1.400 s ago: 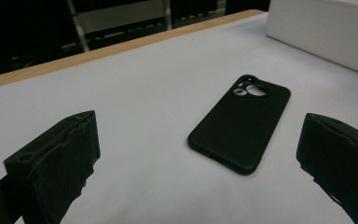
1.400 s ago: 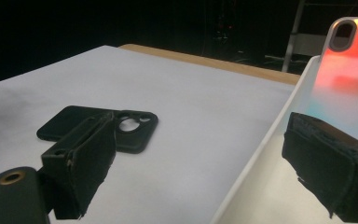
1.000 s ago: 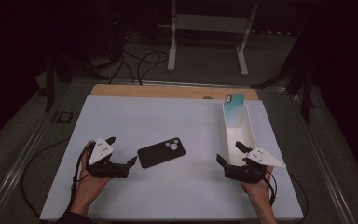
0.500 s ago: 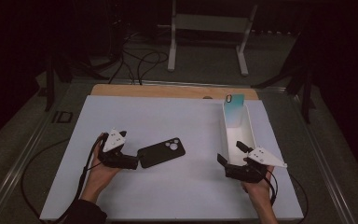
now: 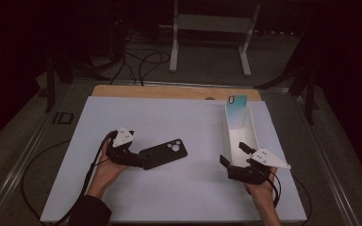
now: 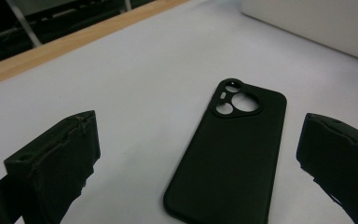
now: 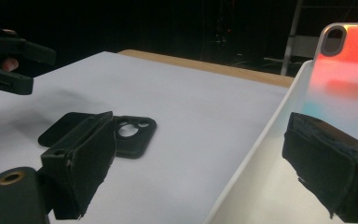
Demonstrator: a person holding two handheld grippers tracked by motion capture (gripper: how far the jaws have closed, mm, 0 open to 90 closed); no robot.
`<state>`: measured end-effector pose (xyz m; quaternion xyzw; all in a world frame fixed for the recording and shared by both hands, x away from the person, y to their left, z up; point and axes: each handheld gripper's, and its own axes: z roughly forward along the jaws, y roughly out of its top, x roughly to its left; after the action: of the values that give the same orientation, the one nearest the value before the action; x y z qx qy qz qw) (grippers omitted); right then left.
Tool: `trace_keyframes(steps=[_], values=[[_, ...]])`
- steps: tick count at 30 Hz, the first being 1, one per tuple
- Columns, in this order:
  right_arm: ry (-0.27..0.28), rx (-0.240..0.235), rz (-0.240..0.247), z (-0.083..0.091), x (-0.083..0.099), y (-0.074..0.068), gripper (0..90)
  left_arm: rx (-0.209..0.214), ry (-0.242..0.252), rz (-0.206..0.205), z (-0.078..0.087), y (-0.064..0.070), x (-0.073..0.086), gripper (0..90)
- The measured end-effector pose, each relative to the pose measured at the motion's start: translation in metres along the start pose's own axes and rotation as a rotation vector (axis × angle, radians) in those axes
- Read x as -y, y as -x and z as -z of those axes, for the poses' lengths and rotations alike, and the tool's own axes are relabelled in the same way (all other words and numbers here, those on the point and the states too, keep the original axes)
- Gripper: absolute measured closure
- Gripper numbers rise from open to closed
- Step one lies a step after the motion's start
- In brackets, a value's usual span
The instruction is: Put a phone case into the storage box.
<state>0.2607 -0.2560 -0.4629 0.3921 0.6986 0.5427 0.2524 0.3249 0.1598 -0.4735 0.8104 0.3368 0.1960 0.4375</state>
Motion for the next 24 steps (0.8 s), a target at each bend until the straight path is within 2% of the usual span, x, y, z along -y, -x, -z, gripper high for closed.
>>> trace_keyframes(steps=[5, 11, 16, 24], values=[[0.003, 0.0, -0.001, 0.0, 0.0, 0.0, 9.8, 0.02, -0.022, 0.004, -0.007, -0.001, 0.001, 0.0], [0.002, -0.001, 0.0, 0.0, 0.0, 0.0, 9.8, 0.048, -0.074, 0.01, -0.022, -0.002, 0.002, 0.0], [0.002, 0.0, -0.002, 0.001, -0.001, 0.001, 9.8, 0.07, -0.117, 0.001, -0.032, -0.002, 0.004, 0.0], [0.004, 0.0, -0.002, 0.001, -0.001, 0.001, 9.9, 0.099, -0.161, -0.004, -0.045, -0.002, 0.008, 0.0]])
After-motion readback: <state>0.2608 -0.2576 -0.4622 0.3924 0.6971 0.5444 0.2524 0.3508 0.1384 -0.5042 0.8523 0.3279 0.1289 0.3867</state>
